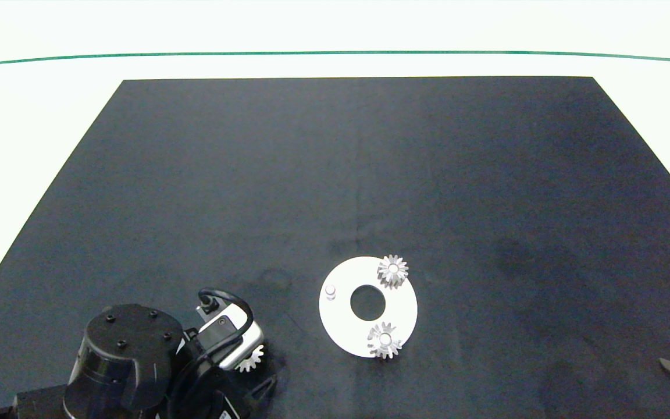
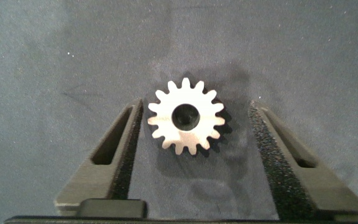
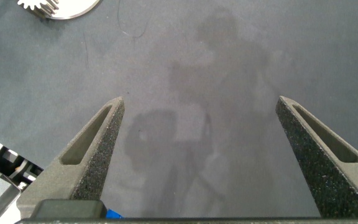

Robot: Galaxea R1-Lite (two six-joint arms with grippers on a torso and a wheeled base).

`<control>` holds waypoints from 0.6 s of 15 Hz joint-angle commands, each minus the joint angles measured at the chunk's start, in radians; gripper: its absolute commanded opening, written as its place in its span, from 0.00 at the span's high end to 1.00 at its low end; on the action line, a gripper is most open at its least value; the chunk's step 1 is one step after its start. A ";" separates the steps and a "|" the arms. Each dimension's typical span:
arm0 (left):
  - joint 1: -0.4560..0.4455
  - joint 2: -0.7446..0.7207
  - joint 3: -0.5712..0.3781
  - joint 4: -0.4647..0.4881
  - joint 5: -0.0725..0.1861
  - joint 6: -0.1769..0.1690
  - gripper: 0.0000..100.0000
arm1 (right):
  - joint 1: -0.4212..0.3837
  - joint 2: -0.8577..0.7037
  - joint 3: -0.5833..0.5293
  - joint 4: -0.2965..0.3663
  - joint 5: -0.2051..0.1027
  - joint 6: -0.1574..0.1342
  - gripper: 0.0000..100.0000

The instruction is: Install three planetary gears onto the carrier pins

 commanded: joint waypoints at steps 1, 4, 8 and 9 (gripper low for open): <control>0.000 -0.001 -0.005 -0.004 0.001 0.002 0.38 | 0.000 0.002 0.003 0.003 -0.001 -0.002 0.00; 0.000 0.010 -0.005 -0.004 0.001 0.001 0.44 | 0.001 0.001 0.003 0.003 -0.001 -0.002 0.00; 0.001 0.020 -0.003 -0.004 -0.001 0.001 0.53 | 0.000 0.001 0.003 0.003 -0.001 -0.002 0.00; 0.001 0.025 -0.003 -0.004 -0.001 -0.001 0.54 | 0.000 0.001 0.003 0.003 -0.001 -0.002 0.00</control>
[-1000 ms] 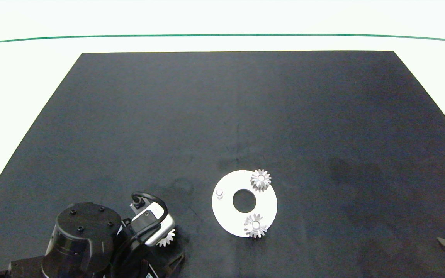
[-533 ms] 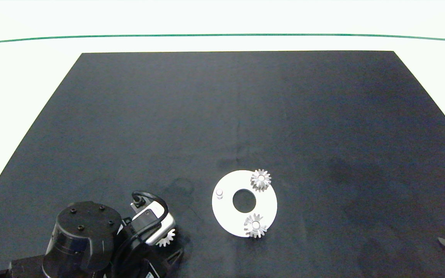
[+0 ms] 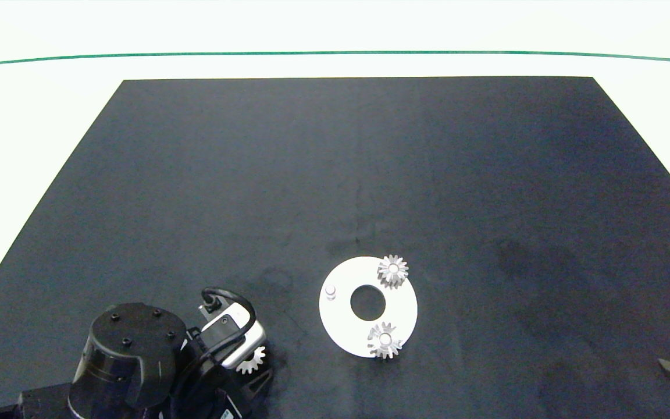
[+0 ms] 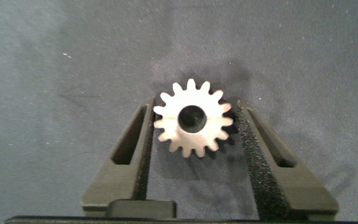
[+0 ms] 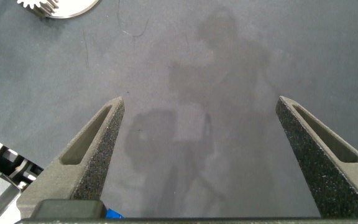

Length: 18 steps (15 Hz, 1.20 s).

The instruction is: Install three planetary gears onto the carrier pins

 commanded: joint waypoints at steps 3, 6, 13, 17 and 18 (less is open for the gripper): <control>0.000 0.012 -0.001 -0.007 0.001 0.001 0.60 | 0.001 0.001 0.000 0.003 -0.002 -0.002 0.00; 0.001 0.009 0.000 -0.024 0.003 0.005 0.66 | 0.001 0.002 0.000 0.003 -0.002 -0.002 0.00; 0.000 0.009 0.002 -0.024 0.004 0.005 0.79 | 0.001 0.001 0.000 0.003 -0.002 -0.002 0.00; 0.000 0.007 0.003 -0.024 0.004 0.008 0.88 | 0.001 0.001 0.000 0.003 -0.002 -0.002 0.00; 0.000 0.009 0.002 -0.024 0.004 0.008 0.90 | 0.001 -0.001 0.000 0.003 -0.002 -0.002 0.00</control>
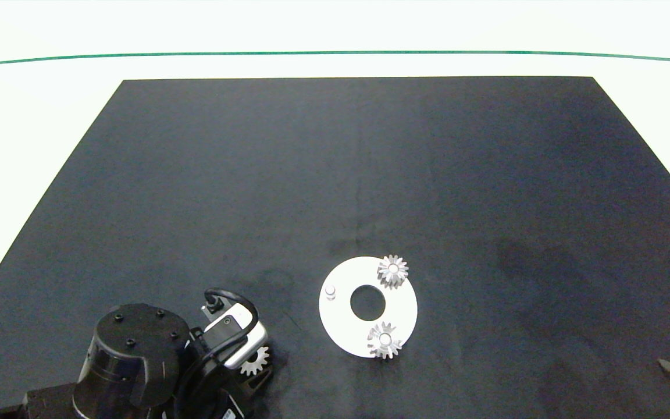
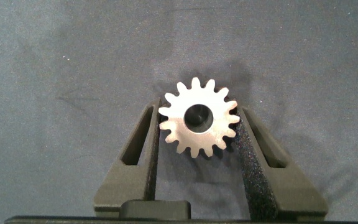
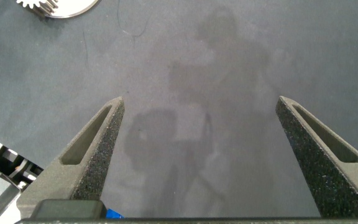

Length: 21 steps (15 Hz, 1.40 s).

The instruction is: Install three planetary gears onto the carrier pins

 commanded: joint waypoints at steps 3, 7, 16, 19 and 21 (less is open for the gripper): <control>-0.002 0.002 -0.004 -0.004 0.001 0.000 0.96 | 0.001 -0.009 0.000 0.003 -0.002 -0.002 0.00; -0.002 -0.001 0.000 -0.002 0.001 -0.001 1.00 | 0.001 -0.012 0.003 0.003 0.000 -0.002 0.00; -0.006 -0.033 -0.020 -0.001 0.003 0.000 1.00 | 0.001 -0.015 0.005 0.003 -0.002 0.000 0.00; -0.043 -0.035 -0.076 0.007 0.029 0.003 1.00 | 0.001 -0.029 0.005 0.003 -0.002 0.000 0.00; -0.084 -0.030 -0.100 0.010 0.047 0.010 1.00 | -0.001 -0.048 0.005 0.003 -0.002 0.000 0.00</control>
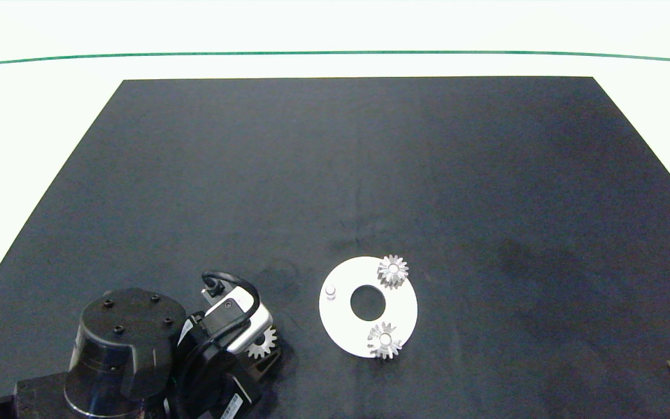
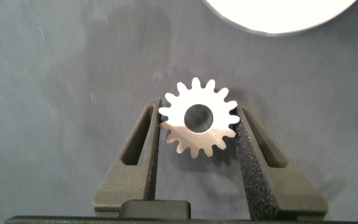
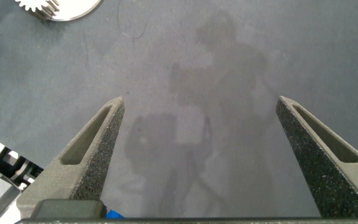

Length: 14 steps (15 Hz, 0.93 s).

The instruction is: Install three planetary gears onto the carrier pins

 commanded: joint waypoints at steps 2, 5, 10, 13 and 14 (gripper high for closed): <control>-0.053 0.007 -0.079 0.052 0.022 0.038 1.00 | -0.001 -0.048 0.001 0.004 -0.002 -0.002 0.00; -0.056 -0.007 -0.214 0.239 0.025 0.044 1.00 | -0.024 -0.065 0.001 0.004 -0.003 -0.003 0.00; -0.064 0.004 -0.325 0.296 0.039 0.063 1.00 | -0.025 -0.067 -0.003 0.003 -0.003 -0.006 0.00; -0.094 0.031 -0.343 0.302 0.050 0.061 1.00 | -0.025 -0.067 -0.007 0.003 -0.003 -0.008 0.00; -0.108 0.042 -0.346 0.302 0.051 0.061 1.00 | -0.027 -0.067 -0.007 0.003 -0.003 -0.008 0.00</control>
